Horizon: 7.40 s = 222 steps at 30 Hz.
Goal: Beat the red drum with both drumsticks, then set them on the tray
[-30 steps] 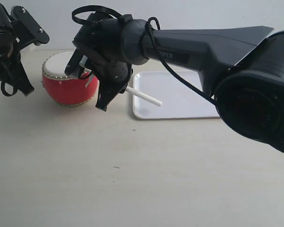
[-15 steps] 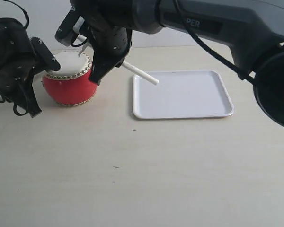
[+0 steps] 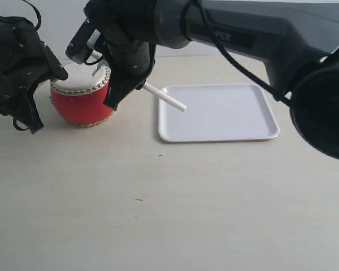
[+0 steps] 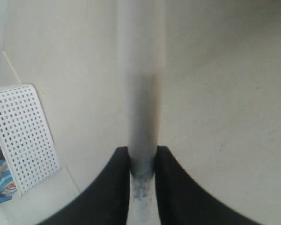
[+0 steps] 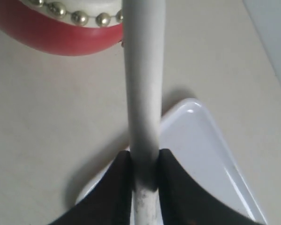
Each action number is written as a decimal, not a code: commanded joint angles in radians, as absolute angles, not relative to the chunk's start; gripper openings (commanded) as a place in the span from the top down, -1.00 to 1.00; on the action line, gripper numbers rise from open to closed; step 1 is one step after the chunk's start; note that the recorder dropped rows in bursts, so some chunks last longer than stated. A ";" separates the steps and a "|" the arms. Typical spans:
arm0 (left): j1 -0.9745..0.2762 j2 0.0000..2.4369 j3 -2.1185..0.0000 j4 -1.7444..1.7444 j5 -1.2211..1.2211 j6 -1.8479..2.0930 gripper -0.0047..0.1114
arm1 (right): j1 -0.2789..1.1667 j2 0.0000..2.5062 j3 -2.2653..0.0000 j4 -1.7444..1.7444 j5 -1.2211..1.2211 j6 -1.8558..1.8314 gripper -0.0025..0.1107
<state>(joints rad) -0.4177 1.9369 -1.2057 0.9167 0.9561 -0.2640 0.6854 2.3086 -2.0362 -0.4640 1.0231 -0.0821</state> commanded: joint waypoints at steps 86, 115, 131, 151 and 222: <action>-0.508 2.179 -1.485 -0.909 0.368 0.520 0.92 | 0.364 2.390 -2.009 -0.158 1.010 -0.110 0.96; -0.478 2.330 -1.666 -0.919 0.690 0.483 0.56 | 0.364 2.461 -2.009 -0.154 1.124 -0.111 0.47; -0.478 2.299 -1.666 -0.930 0.761 0.452 0.07 | 0.366 2.390 -2.016 -0.125 1.221 -0.108 0.32; -0.478 1.916 -1.666 -0.899 0.969 0.451 0.77 | 0.366 1.981 -2.020 0.000 1.221 -0.103 0.63; -0.639 0.398 -0.926 -0.532 0.378 0.487 0.92 | 0.366 1.096 -1.861 0.502 1.188 -0.321 0.96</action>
<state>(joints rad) -0.6342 0.4681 -0.9864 -0.5244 0.3978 0.4919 0.3652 1.1712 -1.9281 0.4946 1.2248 -0.3255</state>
